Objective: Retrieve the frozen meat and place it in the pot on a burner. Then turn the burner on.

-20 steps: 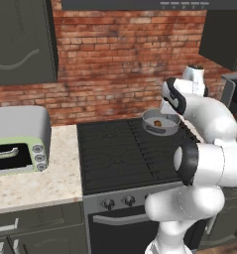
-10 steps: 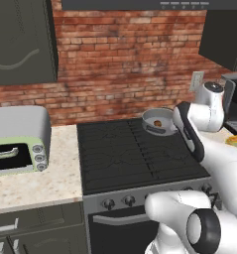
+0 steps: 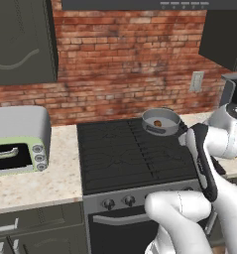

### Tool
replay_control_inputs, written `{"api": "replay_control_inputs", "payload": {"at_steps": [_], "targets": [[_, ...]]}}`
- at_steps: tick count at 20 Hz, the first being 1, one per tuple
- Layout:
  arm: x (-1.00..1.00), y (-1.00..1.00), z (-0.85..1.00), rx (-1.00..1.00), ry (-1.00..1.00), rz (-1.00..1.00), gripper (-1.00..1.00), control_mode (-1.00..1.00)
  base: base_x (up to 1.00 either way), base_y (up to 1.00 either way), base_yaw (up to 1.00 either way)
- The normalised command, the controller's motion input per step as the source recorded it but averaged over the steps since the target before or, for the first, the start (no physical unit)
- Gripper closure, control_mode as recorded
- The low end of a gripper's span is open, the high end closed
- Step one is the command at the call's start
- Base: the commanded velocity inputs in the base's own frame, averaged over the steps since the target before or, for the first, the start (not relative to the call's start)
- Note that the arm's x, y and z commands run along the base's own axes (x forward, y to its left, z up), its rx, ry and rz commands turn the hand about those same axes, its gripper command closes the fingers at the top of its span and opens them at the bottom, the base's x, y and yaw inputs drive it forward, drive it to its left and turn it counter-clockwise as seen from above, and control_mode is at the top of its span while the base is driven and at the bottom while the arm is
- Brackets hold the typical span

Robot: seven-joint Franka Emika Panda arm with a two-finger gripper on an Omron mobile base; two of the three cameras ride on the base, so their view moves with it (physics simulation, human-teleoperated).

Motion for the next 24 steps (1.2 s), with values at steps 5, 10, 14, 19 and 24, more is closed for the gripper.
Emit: {"api": "replay_control_inputs", "payload": {"at_steps": [5,10,14,19,24], "targets": [[-0.27,-0.03,0.0,0.0,-0.01,0.0,-1.0,-1.0,0.0,0.0,0.0],[-0.03,0.0,0.0,0.0,0.0,0.0,-1.0,-1.0,0.0,0.0,0.0],[-0.01,0.0,-0.01,0.0,0.0,0.0,-1.0,1.0,-0.18,0.24,-0.01],[0.0,0.0,0.0,0.0,0.0,0.0,-1.0,1.0,-0.46,0.46,-0.09],[0.0,0.0,0.0,0.0,0.0,0.0,-1.0,1.0,-0.52,0.36,-0.15]]}}
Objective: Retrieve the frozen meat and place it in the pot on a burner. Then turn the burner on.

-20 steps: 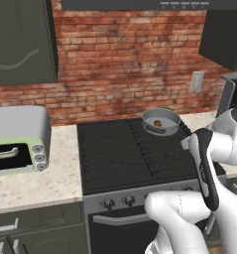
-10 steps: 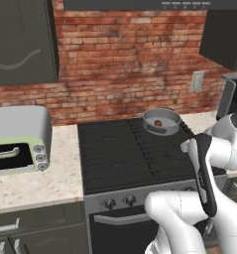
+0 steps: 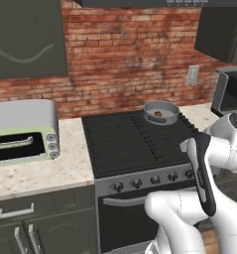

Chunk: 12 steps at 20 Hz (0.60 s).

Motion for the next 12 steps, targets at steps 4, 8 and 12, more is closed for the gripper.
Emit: {"api": "replay_control_inputs", "payload": {"at_steps": [4,8,12], "targets": [[0.0,0.0,0.0,0.0,0.0,0.0,-1.0,1.0,-0.27,0.32,-0.19],[0.0,0.0,0.0,0.0,0.0,0.0,-1.0,1.0,-0.04,0.61,-0.17],[0.0,0.0,0.0,0.0,0.0,0.0,-1.0,1.0,0.0,0.53,-0.09]]}}
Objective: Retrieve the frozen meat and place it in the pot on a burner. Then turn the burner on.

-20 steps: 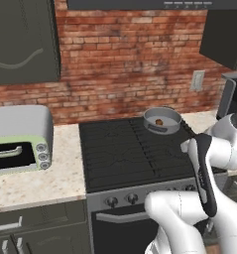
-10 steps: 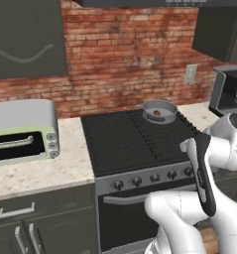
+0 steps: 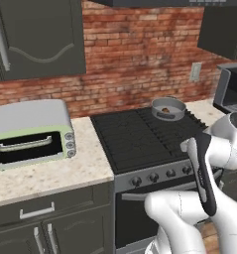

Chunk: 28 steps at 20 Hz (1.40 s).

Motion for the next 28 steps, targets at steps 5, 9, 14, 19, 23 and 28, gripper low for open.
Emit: {"api": "replay_control_inputs", "payload": {"at_steps": [5,9,14,19,23,28], "targets": [[0.0,0.0,0.0,0.0,0.0,0.0,-1.0,-1.0,0.0,0.02,0.0],[-0.03,-0.65,0.0,0.0,-0.05,0.14,-1.0,-1.0,0.0,0.0,0.0],[-0.3,-0.82,0.0,0.0,-0.25,0.06,-1.0,-1.0,0.0,0.0,0.0],[-0.27,-0.4,-0.41,-0.05,-0.29,0.0,-1.0,-1.0,0.0,0.0,0.0],[-0.17,0.03,-0.42,-0.27,-0.18,0.02,-1.0,-1.0,0.0,0.0,0.0],[-0.06,-0.03,-0.27,-0.09,-0.21,-0.04,-1.0,-1.0,0.0,0.0,0.0]]}}
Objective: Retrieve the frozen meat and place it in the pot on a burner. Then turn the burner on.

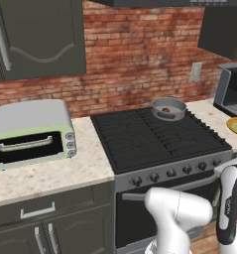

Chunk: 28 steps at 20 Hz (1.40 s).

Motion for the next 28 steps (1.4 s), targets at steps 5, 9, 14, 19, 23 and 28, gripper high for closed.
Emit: {"api": "replay_control_inputs", "payload": {"at_steps": [5,9,14,19,23,28], "targets": [[-0.1,-0.57,-0.01,0.08,0.0,-0.04,-1.0,-1.0,0.0,0.0,0.0],[0.0,-0.78,-0.09,0.13,0.06,0.0,-1.0,-1.0,0.0,0.0,0.0],[0.0,-0.44,-0.35,0.0,0.0,0.0,-1.0,-1.0,0.0,0.0,0.0],[0.0,-0.25,-0.43,-0.01,-0.01,0.0,-1.0,-1.0,0.0,0.0,0.0],[0.0,-0.03,-0.26,-0.02,-0.01,0.0,-1.0,-1.0,0.0,0.0,0.0],[0.04,0.0,-0.02,0.0,-0.01,-0.01,-1.0,-1.0,0.0,0.0,0.0]]}}
